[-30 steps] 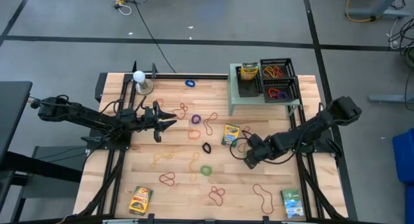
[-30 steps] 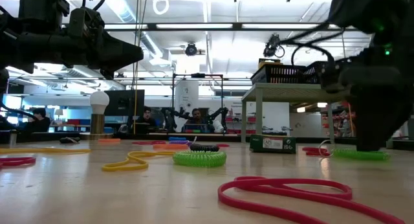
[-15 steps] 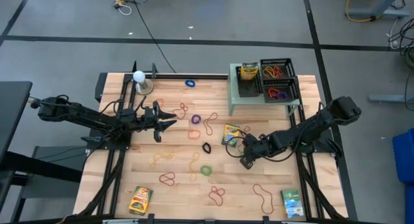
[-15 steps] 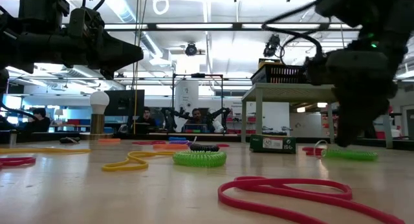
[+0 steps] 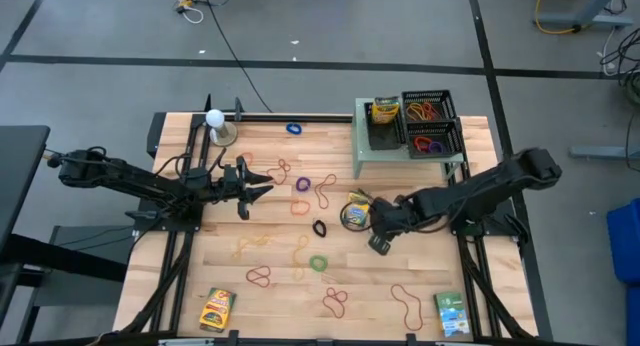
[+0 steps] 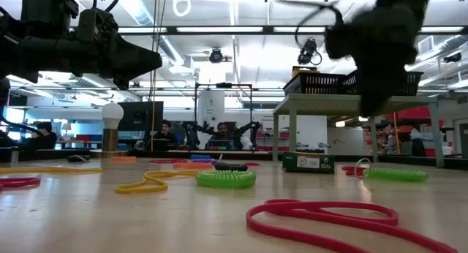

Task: Pick & Place Office Desk Supplies
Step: Put the top right green spring keychain into the bottom right black bin on the shelf

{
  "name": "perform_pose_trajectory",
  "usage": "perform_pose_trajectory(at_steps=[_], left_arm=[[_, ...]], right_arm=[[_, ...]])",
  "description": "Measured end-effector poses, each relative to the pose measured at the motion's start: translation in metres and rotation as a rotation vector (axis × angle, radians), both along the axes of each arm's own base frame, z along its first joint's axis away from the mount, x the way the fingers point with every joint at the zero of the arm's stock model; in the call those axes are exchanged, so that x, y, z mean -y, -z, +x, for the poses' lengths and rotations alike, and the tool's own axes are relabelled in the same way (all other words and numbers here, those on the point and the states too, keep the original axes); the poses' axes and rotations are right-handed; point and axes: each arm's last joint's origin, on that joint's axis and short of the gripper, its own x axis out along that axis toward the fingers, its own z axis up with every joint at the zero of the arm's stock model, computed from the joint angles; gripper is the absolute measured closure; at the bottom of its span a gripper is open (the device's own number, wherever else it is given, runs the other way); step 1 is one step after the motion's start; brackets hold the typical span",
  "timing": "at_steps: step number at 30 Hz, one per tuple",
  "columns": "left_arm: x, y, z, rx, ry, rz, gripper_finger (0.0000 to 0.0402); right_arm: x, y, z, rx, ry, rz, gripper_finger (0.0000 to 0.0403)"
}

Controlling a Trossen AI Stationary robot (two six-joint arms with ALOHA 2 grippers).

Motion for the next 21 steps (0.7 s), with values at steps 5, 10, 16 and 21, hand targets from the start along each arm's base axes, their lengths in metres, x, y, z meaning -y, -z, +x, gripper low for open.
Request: perform_pose_trajectory(at_steps=[5, 10, 16, 21], left_arm=[[0.0, 0.0, 0.0, -0.001, 0.0, 0.0, 0.0277], [0.0, 0.0, 0.0, 0.0, 0.0, 0.0, 0.0277], [0.0, 0.0, 0.0, 0.0, 0.0, 0.0, 0.0277], [0.0, 0.0, 0.0, 0.0, 0.0, 0.0, 0.0277]], right_arm=[[-0.002, 0.032, 0.002, -0.033, -0.127, 0.019, 0.028], [-0.004, 0.058, 0.009, -0.104, -0.208, -0.006, 0.0259], [-0.005, 0.069, 0.011, -0.159, -0.221, -0.001, 0.0309], [-0.006, 0.048, 0.014, -0.154, -0.211, -0.022, 0.0388]])
